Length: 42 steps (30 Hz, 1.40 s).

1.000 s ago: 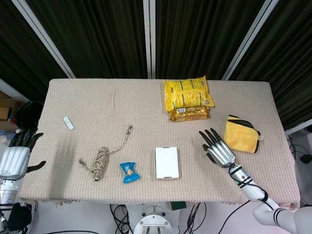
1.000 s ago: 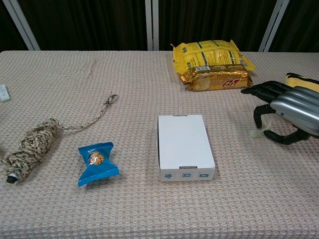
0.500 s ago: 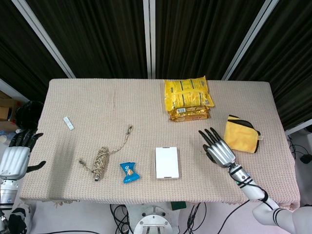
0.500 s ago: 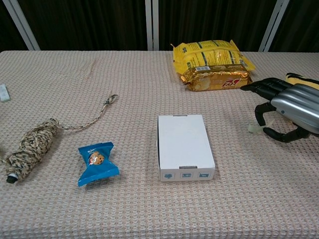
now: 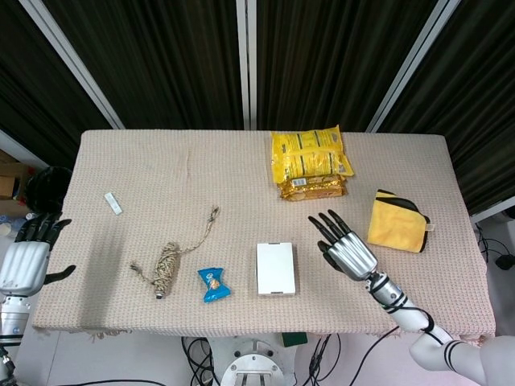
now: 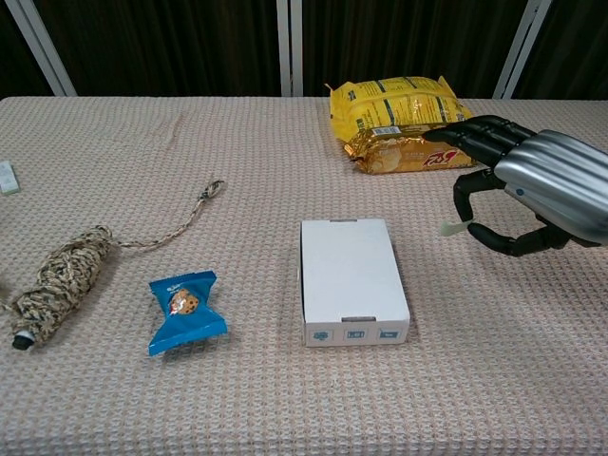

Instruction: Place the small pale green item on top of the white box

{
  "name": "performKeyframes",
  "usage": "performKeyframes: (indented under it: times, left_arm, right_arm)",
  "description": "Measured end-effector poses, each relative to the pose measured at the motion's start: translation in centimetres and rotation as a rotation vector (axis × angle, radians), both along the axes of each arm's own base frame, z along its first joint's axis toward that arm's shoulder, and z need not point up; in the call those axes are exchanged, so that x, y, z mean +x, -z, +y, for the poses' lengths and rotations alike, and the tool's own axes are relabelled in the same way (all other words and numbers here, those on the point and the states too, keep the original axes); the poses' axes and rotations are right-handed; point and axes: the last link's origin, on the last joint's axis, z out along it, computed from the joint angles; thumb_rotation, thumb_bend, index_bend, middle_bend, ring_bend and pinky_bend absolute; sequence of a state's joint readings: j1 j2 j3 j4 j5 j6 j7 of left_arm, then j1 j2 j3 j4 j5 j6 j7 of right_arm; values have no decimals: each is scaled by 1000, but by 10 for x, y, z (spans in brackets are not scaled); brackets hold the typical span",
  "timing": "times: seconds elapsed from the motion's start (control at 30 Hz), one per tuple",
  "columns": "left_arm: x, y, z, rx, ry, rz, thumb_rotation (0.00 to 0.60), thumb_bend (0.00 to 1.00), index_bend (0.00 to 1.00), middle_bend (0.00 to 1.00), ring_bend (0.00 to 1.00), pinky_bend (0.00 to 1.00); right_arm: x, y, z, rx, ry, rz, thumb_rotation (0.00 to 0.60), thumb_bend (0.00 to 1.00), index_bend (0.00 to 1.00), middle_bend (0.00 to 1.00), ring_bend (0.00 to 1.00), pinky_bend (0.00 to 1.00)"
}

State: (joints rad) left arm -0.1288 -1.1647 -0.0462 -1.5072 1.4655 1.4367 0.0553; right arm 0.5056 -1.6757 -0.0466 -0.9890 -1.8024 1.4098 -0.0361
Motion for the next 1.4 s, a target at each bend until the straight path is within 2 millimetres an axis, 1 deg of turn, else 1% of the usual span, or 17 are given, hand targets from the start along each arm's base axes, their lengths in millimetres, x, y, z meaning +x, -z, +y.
performKeyframes:
  times: [0.1, 0.13, 0.27, 0.37, 0.83, 1.03, 1.13, 1.4]
  left_arm:
    - [0, 0, -1, -1, 0, -1, 600, 63, 195, 117, 79, 135]
    - [0, 0, -1, -1, -1, -2, 600, 62, 195, 117, 79, 135]
    - [-2, 0, 0, -1, -4, -4, 600, 63, 195, 117, 79, 135]
    - [-3, -1, 0, 2, -7, -4, 600, 63, 195, 117, 79, 135]
    - [-8, -3, 1, 2, -18, -10, 600, 62, 196, 117, 79, 135]
    - [-9, -5, 1, 6, -19, -11, 600, 63, 196, 117, 79, 135]
    - [-9, -5, 2, 4, -17, -13, 600, 63, 196, 117, 79, 136]
    - [-10, -5, 1, 5, -18, -13, 600, 63, 196, 117, 79, 135]
  right_arm:
    - [18, 2, 0, 1, -48, -9, 600, 432, 654, 0, 0, 0]
    - [27, 4, -1, 4, -70, -7, 600, 432, 654, 0, 0, 0]
    - [45, 12, -4, 20, -112, 1, 600, 432, 655, 0, 0, 0]
    - [54, 18, -4, 33, -126, -3, 600, 432, 654, 0, 0, 0]
    - [68, 49, -8, 65, -133, -19, 600, 431, 657, 0, 0, 0]
    - [70, 53, -8, 68, -141, -26, 600, 423, 657, 0, 0, 0]
    - [71, 54, -7, 73, -142, -24, 600, 396, 632, 0, 0, 0]
    - [72, 56, -6, 90, -140, -5, 600, 382, 569, 0, 0, 0]
